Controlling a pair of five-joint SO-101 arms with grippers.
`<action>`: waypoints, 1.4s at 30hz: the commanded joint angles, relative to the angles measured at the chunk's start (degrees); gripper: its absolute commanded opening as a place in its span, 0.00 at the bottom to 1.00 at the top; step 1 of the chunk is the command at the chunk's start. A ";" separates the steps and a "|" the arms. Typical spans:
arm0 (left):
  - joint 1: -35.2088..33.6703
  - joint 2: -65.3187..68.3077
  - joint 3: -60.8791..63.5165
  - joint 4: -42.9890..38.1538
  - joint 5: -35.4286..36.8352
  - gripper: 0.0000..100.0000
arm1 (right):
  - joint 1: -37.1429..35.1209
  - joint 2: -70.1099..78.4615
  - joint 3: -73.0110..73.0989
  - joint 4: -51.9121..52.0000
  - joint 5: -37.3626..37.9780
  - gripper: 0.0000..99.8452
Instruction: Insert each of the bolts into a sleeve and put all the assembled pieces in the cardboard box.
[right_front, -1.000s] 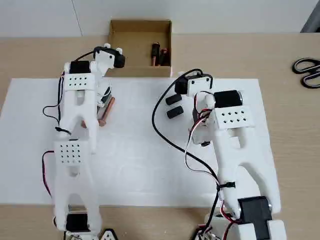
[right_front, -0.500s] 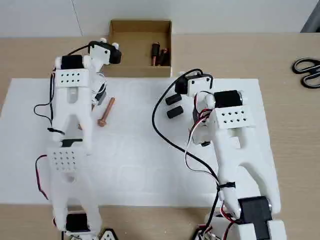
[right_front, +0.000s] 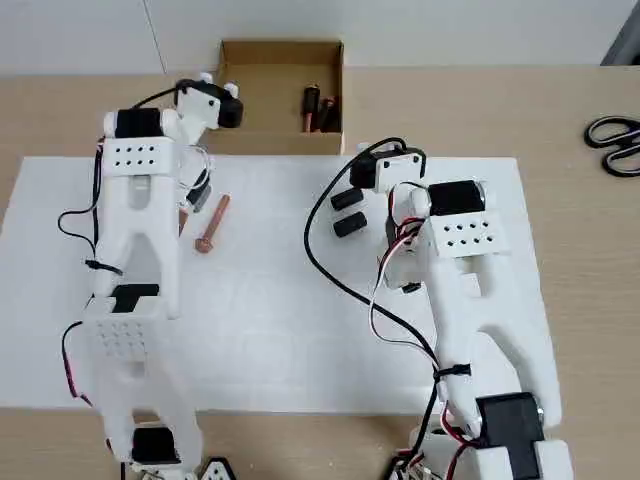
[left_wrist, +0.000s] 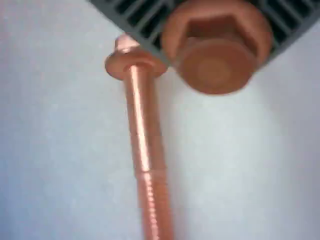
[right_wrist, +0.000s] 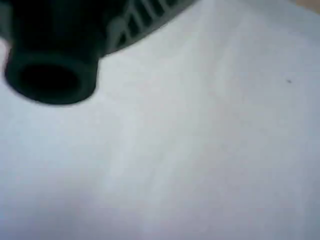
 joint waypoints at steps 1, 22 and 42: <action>0.09 -1.05 1.19 0.88 -1.05 0.07 | 0.22 -2.95 -0.26 0.13 0.18 0.00; -4.40 3.43 1.45 -6.77 0.09 0.11 | 0.22 -2.95 -0.26 0.22 0.18 0.00; -4.66 11.43 -1.19 -11.08 4.84 0.06 | 0.13 -2.59 -0.26 0.22 0.18 0.00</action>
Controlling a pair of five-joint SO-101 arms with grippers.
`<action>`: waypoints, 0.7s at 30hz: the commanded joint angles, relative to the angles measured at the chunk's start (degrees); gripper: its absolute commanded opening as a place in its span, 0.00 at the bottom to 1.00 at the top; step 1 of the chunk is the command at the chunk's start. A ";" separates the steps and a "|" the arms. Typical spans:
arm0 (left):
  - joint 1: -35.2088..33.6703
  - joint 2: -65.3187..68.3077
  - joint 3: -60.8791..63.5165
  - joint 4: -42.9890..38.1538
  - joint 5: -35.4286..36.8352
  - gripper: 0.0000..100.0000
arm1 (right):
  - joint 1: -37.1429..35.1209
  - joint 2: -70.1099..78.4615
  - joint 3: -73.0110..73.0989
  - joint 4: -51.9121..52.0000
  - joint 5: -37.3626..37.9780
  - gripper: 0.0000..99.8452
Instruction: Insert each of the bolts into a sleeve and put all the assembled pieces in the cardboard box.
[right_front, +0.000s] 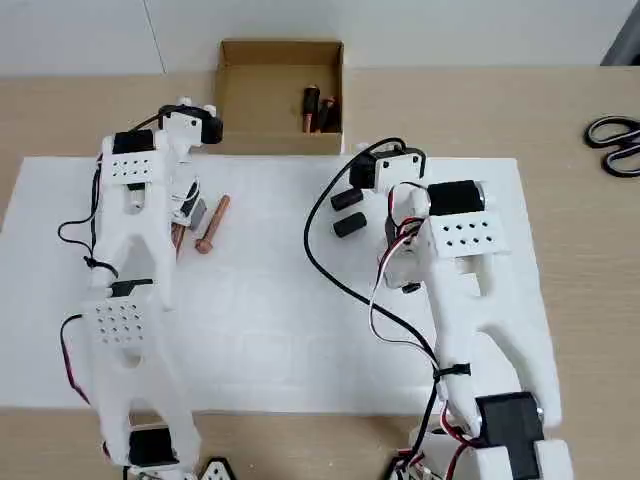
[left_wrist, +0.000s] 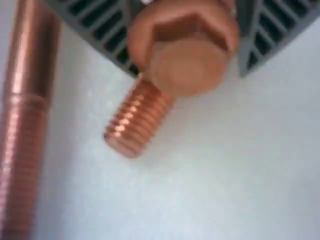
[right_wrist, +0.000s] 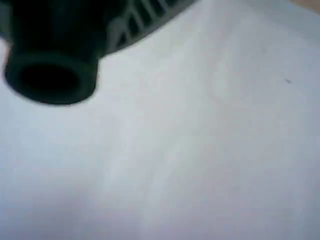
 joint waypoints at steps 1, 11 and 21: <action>-0.53 0.70 -2.95 -0.09 0.53 0.03 | 0.22 -2.59 -0.26 0.22 0.18 0.00; 0.26 0.70 -16.92 11.69 0.53 0.01 | 0.22 -2.86 -0.26 0.22 0.18 0.00; 3.69 -0.88 -10.68 11.78 2.99 0.01 | 0.22 -2.95 -0.26 0.22 0.18 0.00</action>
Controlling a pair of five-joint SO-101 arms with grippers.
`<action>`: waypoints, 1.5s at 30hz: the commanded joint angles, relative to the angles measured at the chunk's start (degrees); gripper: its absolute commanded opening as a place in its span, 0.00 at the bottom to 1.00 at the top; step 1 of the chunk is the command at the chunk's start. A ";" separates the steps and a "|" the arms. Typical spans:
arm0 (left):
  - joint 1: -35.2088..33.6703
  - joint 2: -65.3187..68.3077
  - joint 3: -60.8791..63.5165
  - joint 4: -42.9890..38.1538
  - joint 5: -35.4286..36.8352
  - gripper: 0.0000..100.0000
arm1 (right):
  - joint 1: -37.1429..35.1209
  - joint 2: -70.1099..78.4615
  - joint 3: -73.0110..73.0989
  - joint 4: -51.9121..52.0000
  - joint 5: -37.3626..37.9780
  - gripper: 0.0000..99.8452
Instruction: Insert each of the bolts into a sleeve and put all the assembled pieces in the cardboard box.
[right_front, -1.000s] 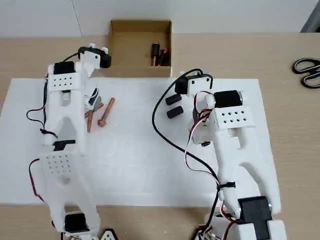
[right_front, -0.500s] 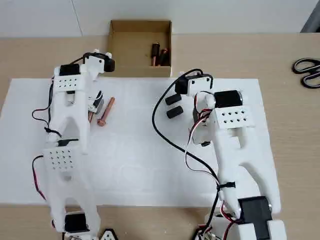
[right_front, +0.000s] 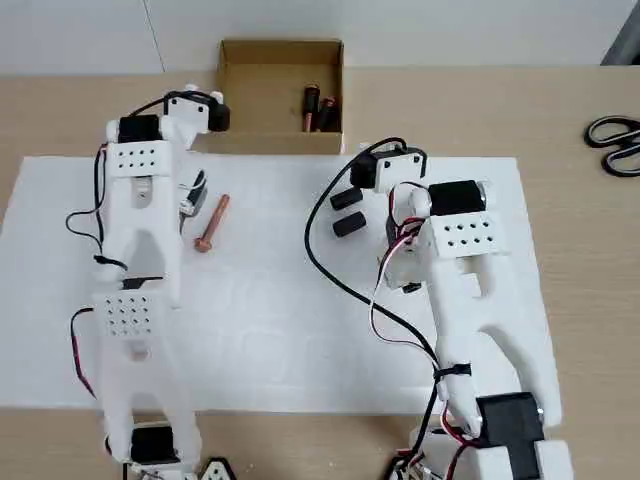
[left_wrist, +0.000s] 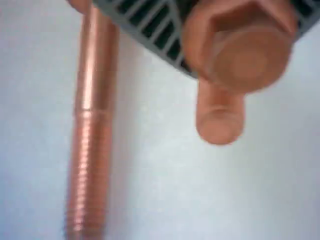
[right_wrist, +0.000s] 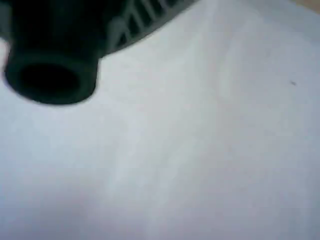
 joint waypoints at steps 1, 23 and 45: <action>1.32 -3.69 3.38 1.67 0.53 0.01 | 0.04 -2.95 -0.26 0.22 0.18 0.00; 1.32 -5.10 2.95 1.14 2.11 0.04 | 0.04 -2.77 -0.26 0.13 0.18 0.00; 1.41 -5.19 2.59 1.49 2.11 0.09 | 0.04 -2.59 -0.26 0.13 0.18 0.00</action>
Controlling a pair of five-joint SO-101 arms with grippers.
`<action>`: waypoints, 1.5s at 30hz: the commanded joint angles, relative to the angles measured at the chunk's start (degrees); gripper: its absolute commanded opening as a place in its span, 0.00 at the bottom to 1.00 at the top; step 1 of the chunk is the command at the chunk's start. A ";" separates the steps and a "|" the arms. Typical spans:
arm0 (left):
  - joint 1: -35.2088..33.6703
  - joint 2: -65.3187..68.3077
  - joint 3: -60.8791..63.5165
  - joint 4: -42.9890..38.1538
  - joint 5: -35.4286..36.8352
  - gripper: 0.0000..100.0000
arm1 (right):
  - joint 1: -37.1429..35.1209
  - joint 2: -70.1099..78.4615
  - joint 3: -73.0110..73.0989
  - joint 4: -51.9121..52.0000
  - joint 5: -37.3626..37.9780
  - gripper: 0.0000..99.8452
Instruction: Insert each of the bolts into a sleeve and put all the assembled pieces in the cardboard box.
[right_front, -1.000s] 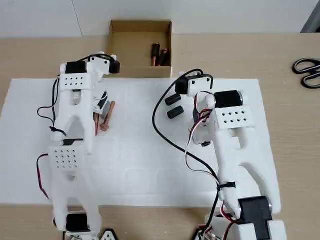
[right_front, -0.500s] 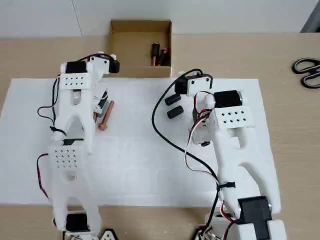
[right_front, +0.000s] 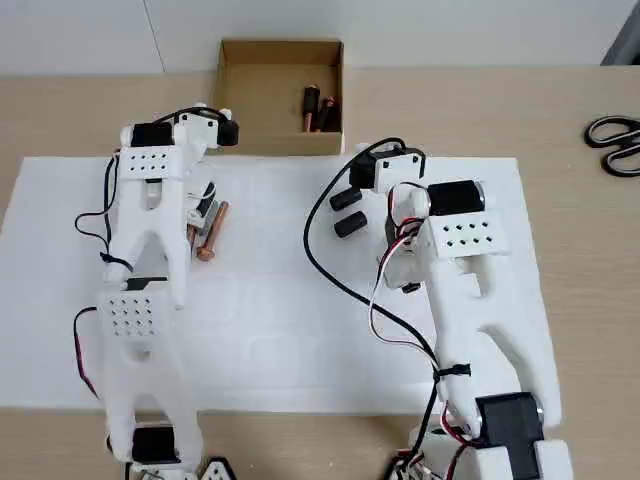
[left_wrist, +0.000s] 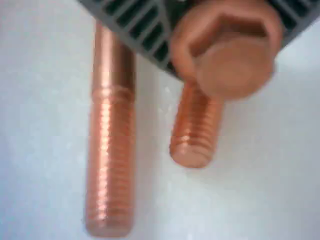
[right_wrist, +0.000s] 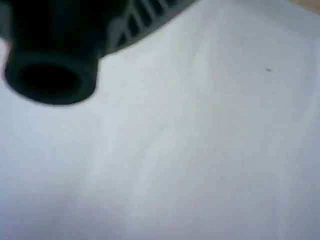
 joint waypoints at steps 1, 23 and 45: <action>0.53 -4.40 -2.77 1.14 -0.09 0.09 | 0.22 -2.59 -0.26 0.13 0.18 0.00; 1.14 -5.45 -1.10 0.18 -0.18 0.09 | 0.22 -2.59 -0.26 0.04 0.18 0.00; 0.88 -5.19 1.89 0.09 -0.09 0.09 | 0.22 -2.59 -0.26 0.13 0.18 0.00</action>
